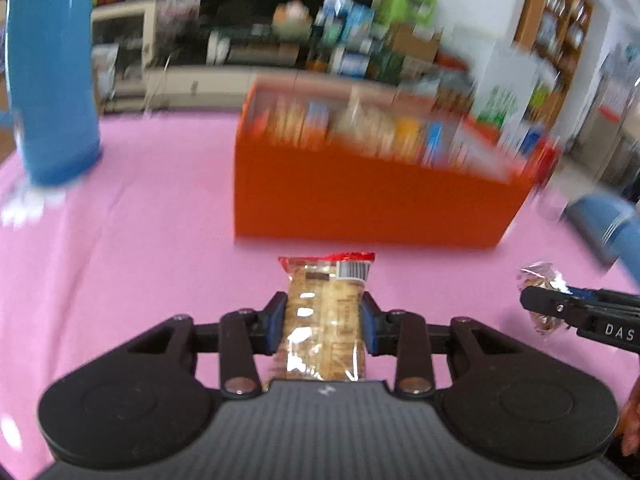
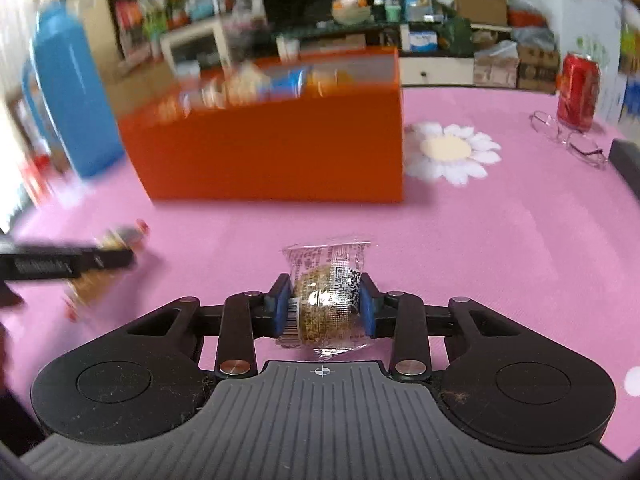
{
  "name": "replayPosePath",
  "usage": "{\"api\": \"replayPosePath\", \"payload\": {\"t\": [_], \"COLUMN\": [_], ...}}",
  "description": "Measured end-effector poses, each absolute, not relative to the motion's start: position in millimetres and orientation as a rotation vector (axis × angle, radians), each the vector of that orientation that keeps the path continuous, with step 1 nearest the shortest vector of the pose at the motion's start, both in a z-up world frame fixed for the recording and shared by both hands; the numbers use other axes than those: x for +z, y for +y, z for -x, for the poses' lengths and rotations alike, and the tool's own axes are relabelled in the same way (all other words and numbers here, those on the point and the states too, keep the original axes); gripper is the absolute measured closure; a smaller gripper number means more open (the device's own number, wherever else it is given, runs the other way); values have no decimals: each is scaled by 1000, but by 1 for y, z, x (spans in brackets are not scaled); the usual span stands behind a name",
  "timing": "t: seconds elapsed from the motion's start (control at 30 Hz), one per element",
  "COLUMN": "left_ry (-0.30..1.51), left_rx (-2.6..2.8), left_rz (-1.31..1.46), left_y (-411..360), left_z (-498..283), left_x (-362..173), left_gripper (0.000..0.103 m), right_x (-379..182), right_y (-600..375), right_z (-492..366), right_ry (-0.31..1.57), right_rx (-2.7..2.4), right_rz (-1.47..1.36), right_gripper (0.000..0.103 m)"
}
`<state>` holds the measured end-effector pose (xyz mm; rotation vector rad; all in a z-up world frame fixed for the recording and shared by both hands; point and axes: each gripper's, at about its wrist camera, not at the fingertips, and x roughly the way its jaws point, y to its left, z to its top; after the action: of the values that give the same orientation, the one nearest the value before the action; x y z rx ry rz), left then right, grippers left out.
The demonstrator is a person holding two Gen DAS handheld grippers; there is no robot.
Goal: Organize snacks
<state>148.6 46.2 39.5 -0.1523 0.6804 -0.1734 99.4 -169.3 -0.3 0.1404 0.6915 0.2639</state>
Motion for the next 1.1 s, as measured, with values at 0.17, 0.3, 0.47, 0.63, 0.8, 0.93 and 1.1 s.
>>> {"api": "replayPosePath", "payload": {"t": [0.17,0.3,0.47,0.63,0.8,0.93,1.1], "left_ry": [536,543,531,550,592,626,614], "left_rx": [-186,-153,-137,-70,10,23,24], "left_rz": [178,143,133,61,-42,12,36], "left_y": [40,28,29,27,20,27,25], "left_z": [-222,-285,-263,-192,-142,-123,-113], "left_x": [105,112,107,82,60,52,61], "left_gripper": [68,41,35,22,14,14,14], "right_x": [75,95,100,91,66,55,50], "right_y": [-169,-151,-141,-150,-176,-198,-213], "right_z": [-144,-227,-231,-162,-107,-87,-65], "right_ry": [504,499,485,425,501,569,583], "right_rx": [294,290,309,264,198,140,72], "right_rz": [-116,-43,-38,-16,-122,-218,-261], "right_gripper": [90,82,43,16,10,10,10]}}
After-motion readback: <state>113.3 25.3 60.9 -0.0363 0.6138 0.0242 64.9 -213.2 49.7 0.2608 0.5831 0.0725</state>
